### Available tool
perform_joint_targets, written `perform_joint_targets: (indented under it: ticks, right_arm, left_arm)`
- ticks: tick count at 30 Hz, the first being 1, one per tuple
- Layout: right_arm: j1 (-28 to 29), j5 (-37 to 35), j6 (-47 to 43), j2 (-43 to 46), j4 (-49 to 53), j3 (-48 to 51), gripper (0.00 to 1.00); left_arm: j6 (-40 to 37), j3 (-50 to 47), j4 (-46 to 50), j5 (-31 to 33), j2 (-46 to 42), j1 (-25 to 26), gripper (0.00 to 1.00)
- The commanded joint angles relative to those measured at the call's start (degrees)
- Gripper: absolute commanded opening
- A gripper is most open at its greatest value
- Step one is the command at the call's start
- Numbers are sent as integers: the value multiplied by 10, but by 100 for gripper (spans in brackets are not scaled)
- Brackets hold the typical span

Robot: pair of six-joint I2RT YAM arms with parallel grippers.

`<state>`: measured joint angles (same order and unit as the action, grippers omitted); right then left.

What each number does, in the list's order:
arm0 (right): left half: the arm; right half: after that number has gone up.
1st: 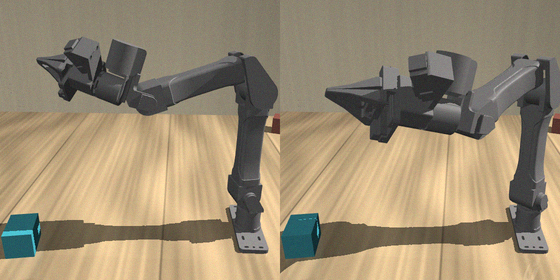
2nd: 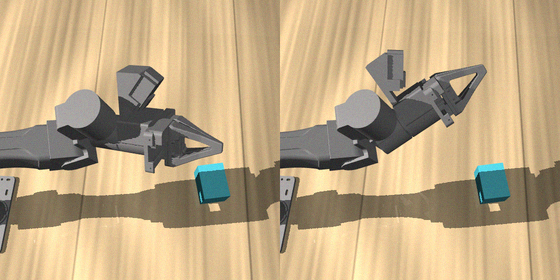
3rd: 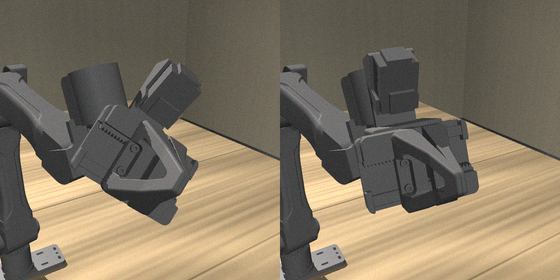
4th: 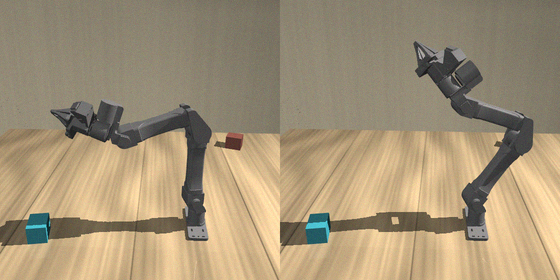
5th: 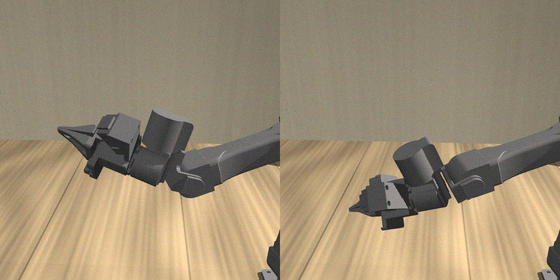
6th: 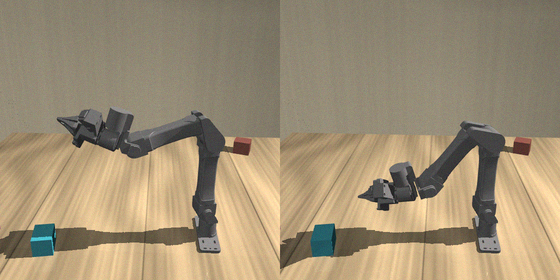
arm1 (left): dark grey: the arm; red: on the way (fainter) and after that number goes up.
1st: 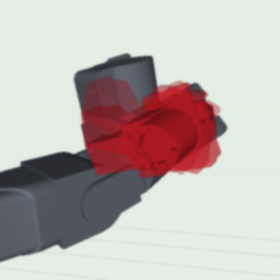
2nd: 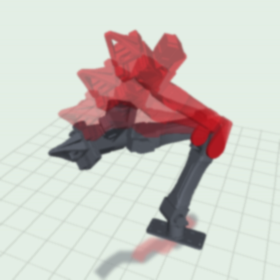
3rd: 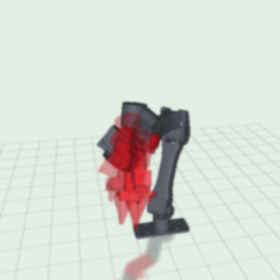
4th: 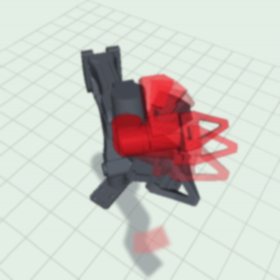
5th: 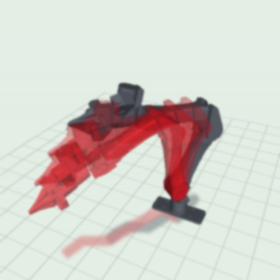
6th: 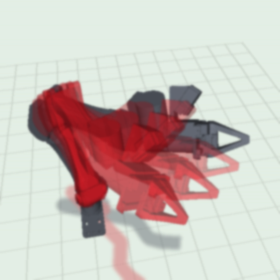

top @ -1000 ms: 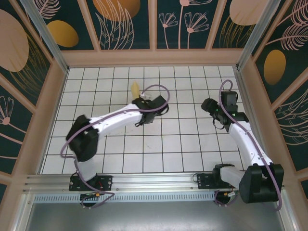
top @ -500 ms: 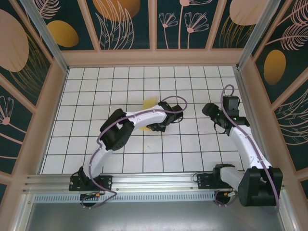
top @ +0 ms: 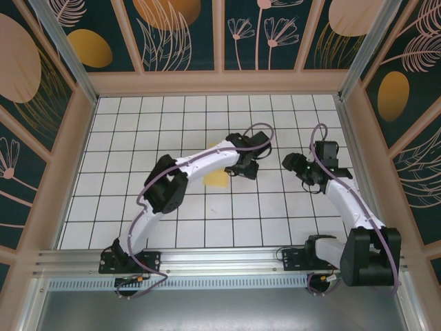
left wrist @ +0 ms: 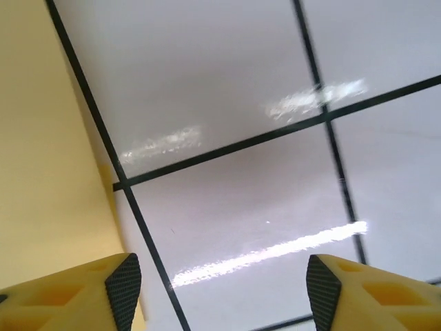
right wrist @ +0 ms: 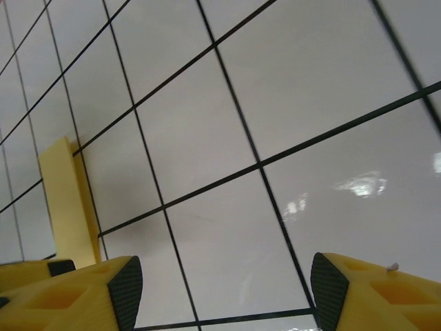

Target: Fold a paper plane with a square sheet of paper (fold left side to right side)

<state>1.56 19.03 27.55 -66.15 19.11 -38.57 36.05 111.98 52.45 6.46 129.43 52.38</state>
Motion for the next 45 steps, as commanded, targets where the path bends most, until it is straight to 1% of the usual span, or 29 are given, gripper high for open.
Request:
perform_joint_targets:
  ticks: [1,3,6,8,11,12,15,18,22,25,28,31,38,39,45]
  right_arm:
    - [20,73,17,-24,-68,7,69]
    - [54,76,33,-53,-101,-6,69]
    - [110,63,48,-118,-138,-51,69]
    - [142,60,58,-173,-160,-89,69]
    - [187,55,67,-256,-183,-157,68]
    - [200,51,67,-284,-186,-184,67]
    - [228,52,69,-361,-190,-259,67]
    - [243,58,63,-426,-179,-329,66]
    - [244,55,64,-479,-177,-377,66]
    - [244,77,63,-511,-181,-401,66]
    - [244,99,61,-535,-182,-421,65]
    - [243,99,56,-553,-177,-429,65]
    - [239,86,28,-588,-128,-454,63]
    - [239,85,21,-593,-120,-459,64]
    - [236,81,-21,-620,-72,-482,55]
  left_arm:
    - [-10,-90,-121,-58,-127,-56,71]
    - [2,-190,-197,-74,-197,-99,73]
    - [23,-337,-327,-138,-277,-166,74]
    - [39,-415,-404,-199,-308,-205,74]
    - [56,-488,-471,-237,-330,-237,75]
    - [59,-502,-479,-235,-331,-241,75]
    - [68,-531,-496,-239,-327,-252,74]
    - [73,-548,-510,-246,-325,-260,72]
    - [73,-557,-512,-247,-324,-265,71]
    - [72,-557,-511,-247,-320,-265,71]
    - [71,-556,-509,-247,-316,-265,72]
    - [72,-557,-508,-247,-315,-265,72]
    - [63,-555,-502,-252,-316,-265,71]
    - [63,-555,-503,-257,-300,-265,70]
    - [64,-549,-512,-289,-272,-265,64]
